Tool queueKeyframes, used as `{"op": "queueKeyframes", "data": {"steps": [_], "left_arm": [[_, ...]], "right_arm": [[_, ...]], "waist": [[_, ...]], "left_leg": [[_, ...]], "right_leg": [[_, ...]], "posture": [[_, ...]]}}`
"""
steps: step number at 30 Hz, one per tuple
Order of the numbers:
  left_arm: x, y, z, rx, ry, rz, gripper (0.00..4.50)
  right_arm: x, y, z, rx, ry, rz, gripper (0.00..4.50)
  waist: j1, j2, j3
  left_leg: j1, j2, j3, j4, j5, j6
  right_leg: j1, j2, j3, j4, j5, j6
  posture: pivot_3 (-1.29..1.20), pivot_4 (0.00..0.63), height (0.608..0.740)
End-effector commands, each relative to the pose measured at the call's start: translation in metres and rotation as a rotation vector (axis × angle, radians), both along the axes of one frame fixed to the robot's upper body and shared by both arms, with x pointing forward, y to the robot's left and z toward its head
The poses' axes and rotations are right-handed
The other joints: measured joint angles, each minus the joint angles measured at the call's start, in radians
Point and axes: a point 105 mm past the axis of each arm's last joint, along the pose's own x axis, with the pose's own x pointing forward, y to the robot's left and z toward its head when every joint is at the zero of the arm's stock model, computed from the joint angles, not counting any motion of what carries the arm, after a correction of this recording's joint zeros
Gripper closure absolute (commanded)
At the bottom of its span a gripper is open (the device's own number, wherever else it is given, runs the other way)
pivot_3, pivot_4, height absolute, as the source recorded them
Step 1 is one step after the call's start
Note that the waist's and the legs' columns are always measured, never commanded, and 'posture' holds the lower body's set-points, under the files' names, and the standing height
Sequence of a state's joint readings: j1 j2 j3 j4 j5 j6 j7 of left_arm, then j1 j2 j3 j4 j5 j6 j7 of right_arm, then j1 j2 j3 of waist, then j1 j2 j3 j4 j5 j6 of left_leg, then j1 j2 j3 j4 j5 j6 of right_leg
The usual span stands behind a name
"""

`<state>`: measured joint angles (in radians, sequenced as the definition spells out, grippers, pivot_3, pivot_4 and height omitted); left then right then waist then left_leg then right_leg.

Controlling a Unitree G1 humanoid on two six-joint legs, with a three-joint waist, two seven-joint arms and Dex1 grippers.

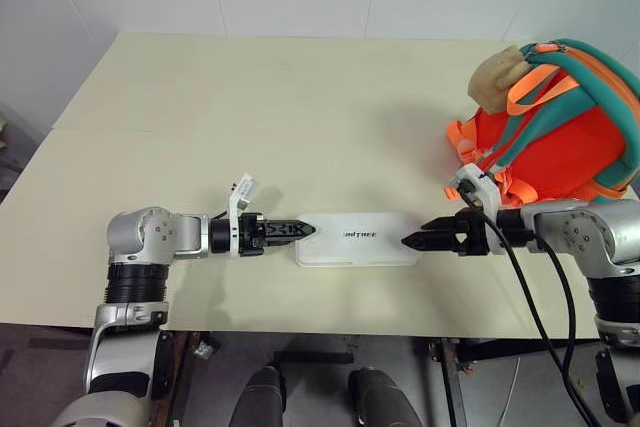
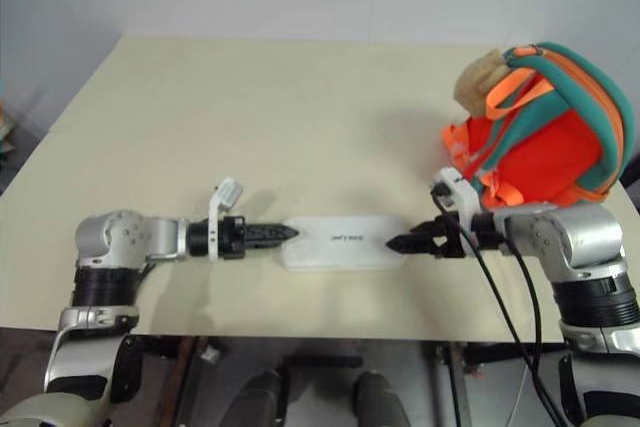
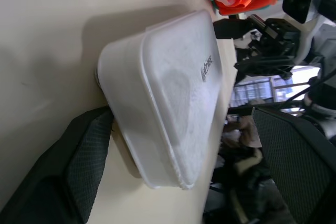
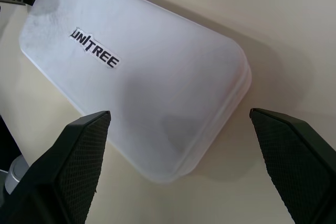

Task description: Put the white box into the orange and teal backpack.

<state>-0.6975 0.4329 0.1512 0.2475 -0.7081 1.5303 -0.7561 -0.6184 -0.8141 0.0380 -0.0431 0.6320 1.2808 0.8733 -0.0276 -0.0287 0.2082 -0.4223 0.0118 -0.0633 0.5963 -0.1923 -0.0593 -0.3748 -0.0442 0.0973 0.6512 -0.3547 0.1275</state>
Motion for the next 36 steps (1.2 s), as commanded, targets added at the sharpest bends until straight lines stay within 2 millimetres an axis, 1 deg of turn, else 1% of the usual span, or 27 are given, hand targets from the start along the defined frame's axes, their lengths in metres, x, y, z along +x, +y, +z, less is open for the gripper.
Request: {"op": "queueKeyframes", "data": {"steps": [1,5,13,19,21,24,26,27,29,32,36], "left_arm": [[-0.011,-0.009,0.001,-0.042,0.078,-0.072,0.02],[-0.015,-0.008,-0.001,-0.036,0.117,-0.105,0.02],[-0.009,-0.015,-0.002,-0.065,0.159,-0.094,0.02],[-0.011,-0.038,-0.002,-0.127,0.178,-0.134,0.02],[-0.011,-0.042,-0.002,-0.132,0.181,-0.139,0.02],[-0.012,-0.042,-0.003,-0.132,0.186,-0.139,0.02],[-0.011,-0.038,-0.004,-0.123,0.19,-0.133,0.02],[-0.011,-0.037,-0.004,-0.12,0.191,-0.13,0.42],[-0.011,-0.031,0.0,-0.119,0.188,-0.137,0.93],[-0.012,-0.024,0.005,-0.116,0.186,-0.155,1.92],[-0.022,-0.018,0.013,-0.126,0.192,-0.224,3.13]], "right_arm": [[0.005,0.002,0.01,0.0,-0.058,0.015,0.0],[0.005,0.006,0.009,0.008,-0.063,0.021,0.0],[-0.002,0.009,0.004,0.025,-0.056,0.012,0.0],[-0.004,0.009,0.005,0.041,-0.058,-0.007,0.0],[-0.004,0.01,0.005,0.042,-0.058,-0.009,0.0],[-0.005,0.011,0.005,0.043,-0.06,-0.011,0.0],[-0.006,0.01,0.006,0.045,-0.061,-0.012,0.0],[-0.006,0.01,0.006,0.045,-0.061,-0.012,0.0],[-0.008,0.009,0.005,0.039,-0.062,-0.002,0.0],[-0.012,0.008,0.003,0.032,-0.063,0.022,0.0],[-0.014,0.006,0.002,0.036,-0.073,0.044,0.0]], "waist": [[0.0,0.0,0.0],[-0.001,0.0,0.0],[-0.001,0.0,0.0],[0.003,0.0,0.0],[0.001,0.0,0.0],[0.0,0.0,0.0],[-0.001,0.0,0.0],[-0.001,0.0,0.0],[-0.004,0.0,0.0],[-0.006,0.0,0.0],[-0.006,0.0,0.0]], "left_leg": [[0.0,0.0,0.0,0.0,0.0,0.0],[0.0,0.001,0.0,-0.001,-0.001,-0.001],[0.0,0.0,0.0,-0.001,-0.001,-0.001],[0.0,0.0,0.0,0.0,0.0,-0.001],[0.0,0.0,0.0,0.0,0.0,-0.001],[0.0,0.0,0.0,0.0,0.0,-0.001],[0.0,0.0,0.0,0.0,0.0,-0.001],[0.0,0.0,0.0,0.0,0.0,-0.001],[0.0,0.0,0.0,0.0,0.0,-0.001],[0.0,0.001,0.0,-0.001,0.0,-0.001],[0.0,0.0,0.0,-0.002,0.0,-0.001]], "right_leg": [[0.0,0.0,0.0,0.0,0.0,0.0],[-0.001,0.0,0.0,0.0,0.0,0.0],[-0.001,0.0,0.0,0.0,0.0,0.0],[0.0,0.0,0.0,0.0,0.0,0.0],[0.0,0.0,0.0,0.0,0.0,0.0],[0.0,0.0,0.0,0.0,0.0,0.0],[0.0,0.0,0.0,0.0,0.0,0.0],[0.0,0.0,0.0,0.0,0.0,0.0],[0.0,0.0,0.0,0.0,0.0,0.0],[-0.001,0.001,0.0,0.0,0.0,0.0],[-0.001,0.001,0.0,0.0,-0.001,0.0]], "posture": [[0.0,0.15,0.74],[0.0,0.15,0.74],[0.0,0.15,0.74],[0.0,0.15,0.74],[0.0,0.15,0.74],[0.0,0.15,0.74],[0.0,0.15,0.74],[0.0,0.15,0.74],[0.0,0.15,0.74],[0.0,0.15,0.74],[0.0,0.15,0.74]]}}
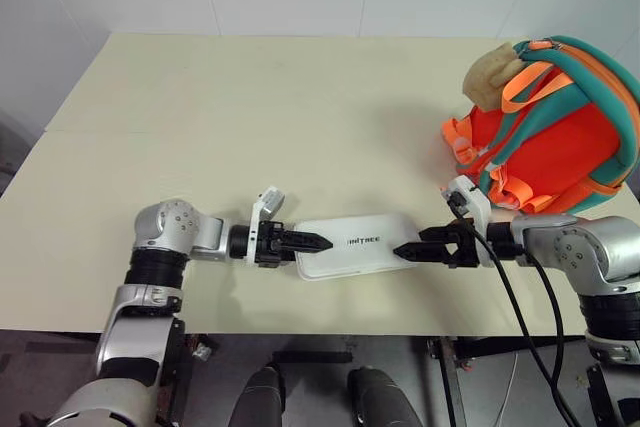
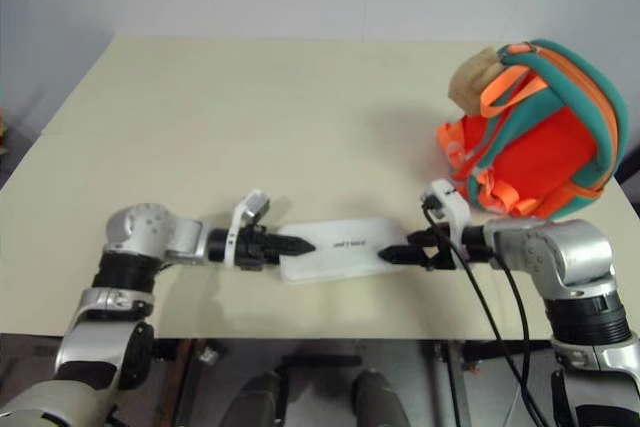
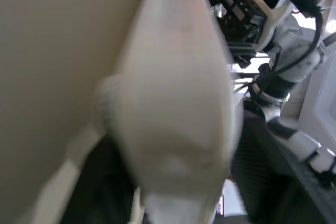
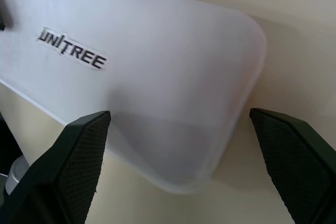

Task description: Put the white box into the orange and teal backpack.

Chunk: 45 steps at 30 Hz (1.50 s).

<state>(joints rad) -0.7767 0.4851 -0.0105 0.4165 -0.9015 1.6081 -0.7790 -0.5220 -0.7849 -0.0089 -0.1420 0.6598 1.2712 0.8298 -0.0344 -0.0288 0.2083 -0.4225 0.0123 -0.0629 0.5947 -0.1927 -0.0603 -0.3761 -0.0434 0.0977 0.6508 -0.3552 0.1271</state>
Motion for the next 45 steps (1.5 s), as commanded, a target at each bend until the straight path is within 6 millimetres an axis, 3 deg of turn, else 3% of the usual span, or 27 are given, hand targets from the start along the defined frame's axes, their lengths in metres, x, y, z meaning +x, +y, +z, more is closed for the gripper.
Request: {"op": "queueKeyframes", "data": {"steps": [1,3,7,12,16,23,28,34,37,45], "left_arm": [[-0.01,-0.002,0.015,-0.075,-0.002,-0.08,3.22],[-0.014,-0.001,0.018,-0.086,0.001,-0.104,3.22],[-0.026,0.006,0.021,-0.102,-0.007,-0.133,3.22],[-0.017,0.016,0.025,-0.117,-0.043,-0.034,3.22],[-0.004,0.029,0.024,-0.092,-0.113,0.092,3.22],[-0.006,0.03,0.02,-0.07,-0.139,0.121,3.22],[-0.007,0.027,0.019,-0.072,-0.144,0.121,3.22],[-0.005,0.024,0.023,-0.092,-0.174,0.139,3.22],[-0.003,0.028,0.024,-0.091,-0.187,0.167,3.22],[0.003,0.042,0.028,-0.089,-0.225,0.25,3.22]], "right_arm": [[-0.002,-0.001,0.011,0.016,-0.061,0.034,0.0],[-0.001,-0.004,0.01,0.015,-0.075,0.033,0.0],[0.013,-0.038,0.022,-0.007,-0.256,-0.109,0.0],[0.019,-0.063,0.057,0.025,-0.46,-0.277,0.0],[0.015,-0.096,0.095,0.01,-0.648,-0.48,0.0],[0.032,-0.122,0.118,-0.022,-0.764,-0.695,0.0],[0.053,-0.119,0.119,0.009,-0.777,-0.729,0.0],[0.099,-0.115,0.096,0.071,-0.705,-0.795,0.0],[0.11,-0.109,0.088,0.103,-0.7,-0.792,0.59],[0.121,-0.089,0.08,0.125,-0.707,-0.725,3.02]], "waist": [[0.001,0.0,0.0],[0.003,0.0,0.0],[0.004,0.0,0.0],[0.007,0.0,0.0],[0.005,0.0,0.0],[0.003,0.0,0.0],[0.004,0.0,0.0],[-0.003,0.0,0.0],[-0.003,0.0,0.0],[-0.01,0.0,0.0]], "left_leg": [[0.0,0.0,0.0,0.0,0.0,0.0],[0.0,0.0,0.0,0.0,0.0,0.0],[-0.001,0.0,0.0,-0.002,0.0,0.0],[-0.002,0.0,0.0,-0.002,-0.001,0.0],[-0.001,0.0,0.0,-0.002,-0.001,0.0],[-0.001,0.0,0.001,-0.002,0.0,0.0],[-0.001,0.0,0.001,-0.002,0.0,0.0],[0.0,0.0,0.003,-0.001,0.0,0.0],[0.0,0.001,0.003,-0.001,0.0,0.0],[0.001,0.0,0.003,0.002,0.0,0.0]], "right_leg": [[0.0,0.0,0.0,0.0,0.0,0.0],[0.0,0.0,0.0,-0.001,0.0,0.0],[0.0,0.0,0.0,-0.003,0.0,0.0],[0.0,-0.001,0.0,-0.005,0.0,0.0],[0.0,-0.001,0.0,-0.004,0.0,0.0],[0.0,-0.001,0.001,-0.003,0.0,0.0],[0.0,-0.001,0.001,-0.003,0.0,0.0],[0.0,0.0,0.002,-0.002,0.0,0.0],[0.0,0.0,0.002,-0.002,0.0,0.0],[0.0,0.0,0.002,0.002,0.001,0.001]], "posture": [[0.0,0.15,0.74],[0.0,0.15,0.74],[0.0,0.15,0.74],[0.0,0.15,0.74],[0.0,0.15,0.74],[0.0,0.15,0.74],[0.0,0.15,0.74],[0.0,0.15,0.74],[0.0,0.15,0.74],[0.0,0.15,0.74]]}}
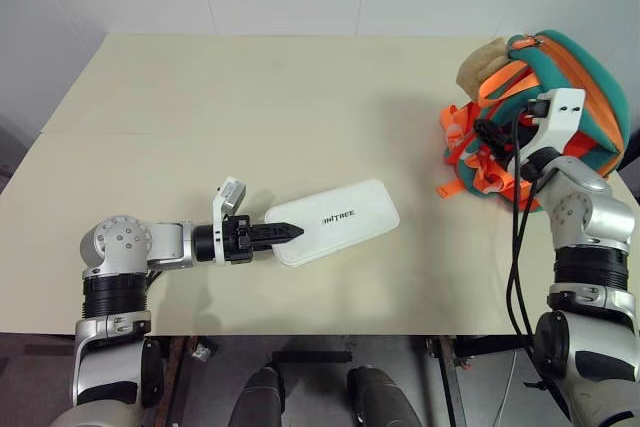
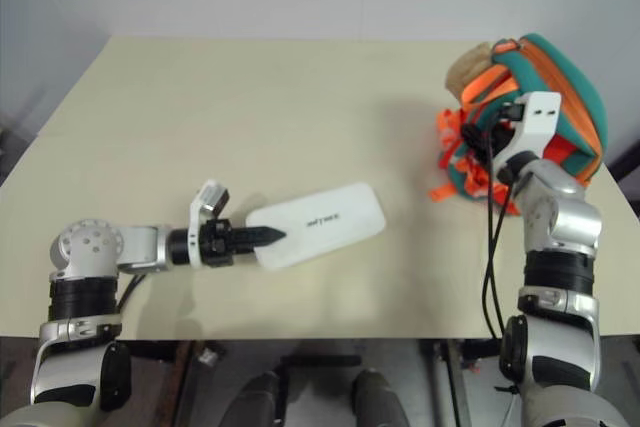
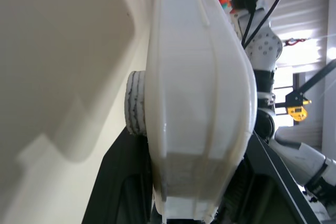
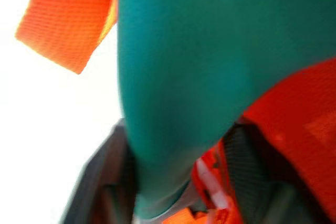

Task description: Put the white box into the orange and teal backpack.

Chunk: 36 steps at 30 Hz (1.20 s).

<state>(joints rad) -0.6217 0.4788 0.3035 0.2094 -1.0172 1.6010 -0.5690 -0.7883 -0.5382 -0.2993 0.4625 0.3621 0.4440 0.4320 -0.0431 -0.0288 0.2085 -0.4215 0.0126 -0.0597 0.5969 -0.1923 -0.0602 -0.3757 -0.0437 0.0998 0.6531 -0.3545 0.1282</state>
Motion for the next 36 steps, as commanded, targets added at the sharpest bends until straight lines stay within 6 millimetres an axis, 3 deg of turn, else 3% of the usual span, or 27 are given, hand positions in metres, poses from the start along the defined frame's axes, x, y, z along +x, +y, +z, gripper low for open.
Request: {"op": "queueKeyframes", "data": {"steps": [1,5,9,12,14,18,21,25,29,31,33,36], "left_arm": [[0.004,0.008,0.011,-0.02,-0.062,0.045,3.22],[0.007,0.016,0.011,-0.009,-0.081,0.083,3.22],[0.017,0.029,0.013,0.018,-0.116,0.146,3.22],[0.031,0.049,0.019,0.041,-0.173,0.233,3.22],[0.041,0.065,0.023,0.05,-0.213,0.3,3.22],[0.052,0.085,0.025,0.068,-0.268,0.365,3.22],[0.055,0.092,0.022,0.076,-0.286,0.386,3.22],[0.053,0.094,0.018,0.064,-0.339,0.382,3.22],[0.03,0.077,0.046,-0.102,-0.543,0.252,3.22],[0.021,0.074,0.054,-0.144,-0.559,0.217,3.22],[0.016,0.071,0.059,-0.147,-0.601,0.201,3.22],[0.006,0.071,0.082,-0.186,-0.715,0.208,3.22]], "right_arm": [[0.005,0.002,0.002,0.012,-0.011,0.002,3.32],[0.004,0.019,0.007,0.055,-0.022,0.106,4.41],[-0.009,0.049,0.025,0.116,-0.064,0.306,4.48],[-0.044,0.087,0.048,0.192,-0.076,0.616,4.48],[-0.081,0.111,0.061,0.226,-0.041,0.848,4.48],[-0.136,0.13,0.077,0.266,0.031,1.134,4.48],[-0.165,0.134,0.078,0.26,0.104,1.255,4.48],[-0.205,0.126,0.057,0.241,0.342,1.362,4.48],[-0.222,0.108,0.034,0.234,0.553,1.325,4.48],[-0.225,0.101,0.026,0.211,0.612,1.293,4.48],[-0.216,0.094,0.022,0.209,0.621,1.236,4.48],[-0.195,0.093,0.022,0.2,0.558,1.202,4.48]], "waist": [[-0.003,0.0,0.0],[-0.012,0.0,0.0],[-0.019,0.0,0.0],[-0.02,0.001,0.0],[-0.016,0.002,0.001],[-0.011,0.002,0.001],[-0.009,0.002,0.002],[0.007,0.002,0.002],[0.016,0.002,0.002],[0.017,0.001,0.002],[0.017,0.001,0.002],[0.01,0.001,0.002]], "left_leg": [[0.0,0.0,0.0,0.0,0.0,0.0],[0.0,0.0,0.0,0.0,0.001,0.0],[0.0,0.0,0.0,0.0,0.001,0.0],[0.0,0.001,0.0,-0.002,0.001,0.0],[0.0,0.002,0.0,-0.004,0.001,-0.001],[-0.001,0.002,-0.001,-0.007,0.0,-0.002],[-0.002,0.002,-0.001,-0.008,-0.001,-0.001],[-0.004,0.002,-0.001,-0.011,-0.002,0.001],[-0.007,0.003,0.0,-0.009,-0.004,0.004],[-0.009,0.002,0.0,-0.007,-0.005,0.005],[-0.009,0.002,0.0,-0.005,-0.005,0.005],[-0.007,0.001,0.001,-0.003,-0.005,0.005]], "right_leg": [[0.0,0.0,0.0,0.0,0.0,0.0],[0.001,0.0,0.0,0.0,0.001,0.0],[0.0,0.001,0.0,0.0,0.001,0.0],[-0.001,0.001,0.0,0.0,0.001,0.0],[-0.002,0.002,0.0,0.0,0.0,-0.001],[-0.003,0.001,0.0,-0.002,-0.001,-0.002],[-0.003,0.0,0.0,-0.005,-0.001,-0.002],[-0.003,-0.003,-0.001,-0.011,-0.002,-0.002],[-0.003,-0.003,-0.001,-0.015,-0.002,-0.001],[-0.004,-0.004,-0.001,-0.016,-0.002,-0.001],[-0.004,-0.003,-0.002,-0.015,-0.002,-0.001],[-0.002,-0.002,-0.001,-0.015,-0.001,0.0]], "posture": [[0.0,0.15,0.74],[0.0,0.15,0.74],[0.0,0.15,0.74],[0.0,0.15,0.74],[0.0,0.15,0.74],[0.0,0.15,0.74],[0.0,0.15,0.74],[0.0,0.15,0.74],[0.0,0.15,0.74],[0.0,0.15,0.74],[0.0,0.15,0.74],[0.0,0.15,0.74]]}}
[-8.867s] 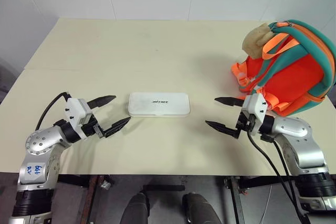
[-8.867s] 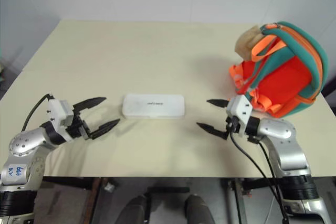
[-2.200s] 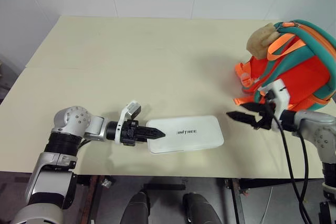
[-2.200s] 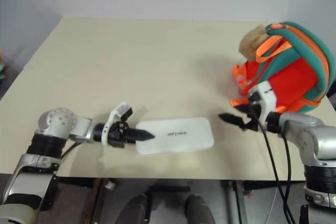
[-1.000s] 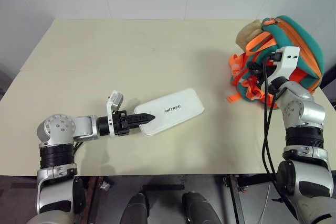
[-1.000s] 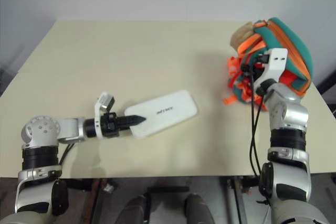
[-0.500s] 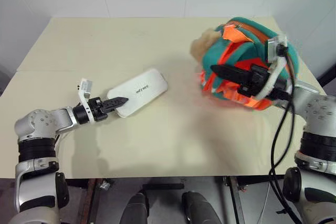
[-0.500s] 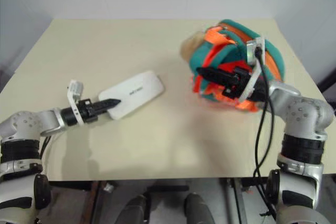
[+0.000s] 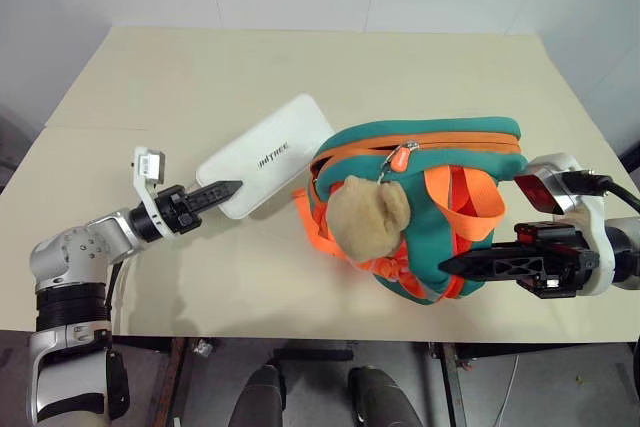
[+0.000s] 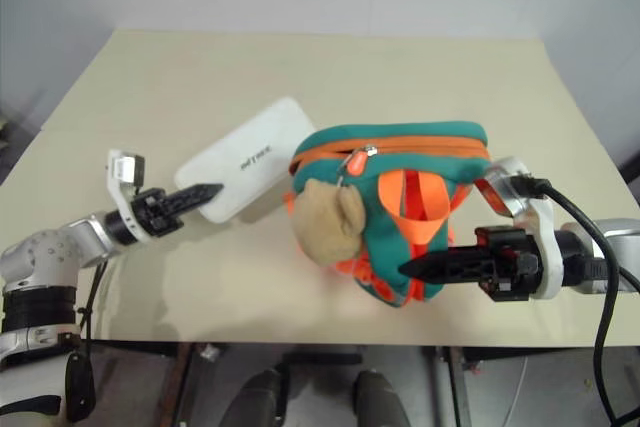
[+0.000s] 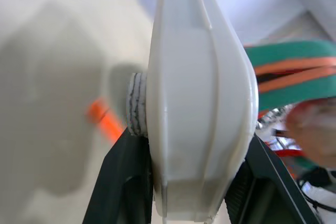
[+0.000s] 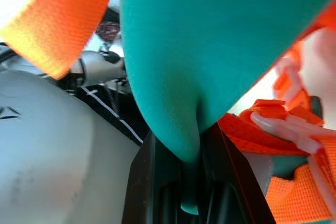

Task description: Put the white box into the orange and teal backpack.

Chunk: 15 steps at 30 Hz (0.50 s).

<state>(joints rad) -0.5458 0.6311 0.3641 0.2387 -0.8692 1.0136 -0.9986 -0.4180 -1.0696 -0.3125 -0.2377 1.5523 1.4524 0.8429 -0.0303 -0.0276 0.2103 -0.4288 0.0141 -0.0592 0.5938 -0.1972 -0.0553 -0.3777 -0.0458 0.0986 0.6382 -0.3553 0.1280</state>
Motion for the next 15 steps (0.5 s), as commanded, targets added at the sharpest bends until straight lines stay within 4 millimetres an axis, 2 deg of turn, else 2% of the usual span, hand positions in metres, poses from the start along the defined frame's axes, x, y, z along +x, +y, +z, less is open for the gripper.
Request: {"op": "queueKeyframes", "data": {"steps": [1,11,14,15], "left_arm": [[-0.018,0.002,0.041,-0.052,-0.195,-0.013,3.22],[-0.047,0.019,0.087,-0.045,-0.367,0.034,3.22],[-0.065,0.005,0.095,-0.011,-0.391,-0.074,3.22],[-0.072,-0.003,0.091,0.029,-0.361,-0.144,3.22]], "right_arm": [[0.016,0.0,0.004,0.023,-0.065,-0.016,4.48],[0.031,0.004,-0.012,0.009,-0.085,0.003,4.48],[0.038,0.005,-0.015,0.006,-0.091,0.0,4.48],[0.04,0.006,-0.017,0.004,-0.093,0.002,4.48]], "waist": [[-0.005,0.0,0.0],[0.002,0.0,0.0],[0.001,-0.001,0.001],[-0.001,-0.001,0.001]], "left_leg": [[0.001,0.0,0.001,0.0,0.0,0.0],[0.001,0.001,0.001,0.0,-0.001,0.0],[0.001,0.001,0.001,0.001,-0.001,0.0],[0.001,0.001,0.001,0.001,-0.001,0.0]], "right_leg": [[0.0,0.0,0.001,0.0,0.001,0.0],[0.0,0.001,0.001,0.0,0.001,0.001],[0.0,0.001,0.001,0.0,0.001,0.001],[0.0,0.001,0.001,0.0,0.001,0.001]], "posture": [[0.0,0.15,0.74],[0.0,0.15,0.74],[0.0,0.15,0.74],[0.0,0.15,0.74]]}}
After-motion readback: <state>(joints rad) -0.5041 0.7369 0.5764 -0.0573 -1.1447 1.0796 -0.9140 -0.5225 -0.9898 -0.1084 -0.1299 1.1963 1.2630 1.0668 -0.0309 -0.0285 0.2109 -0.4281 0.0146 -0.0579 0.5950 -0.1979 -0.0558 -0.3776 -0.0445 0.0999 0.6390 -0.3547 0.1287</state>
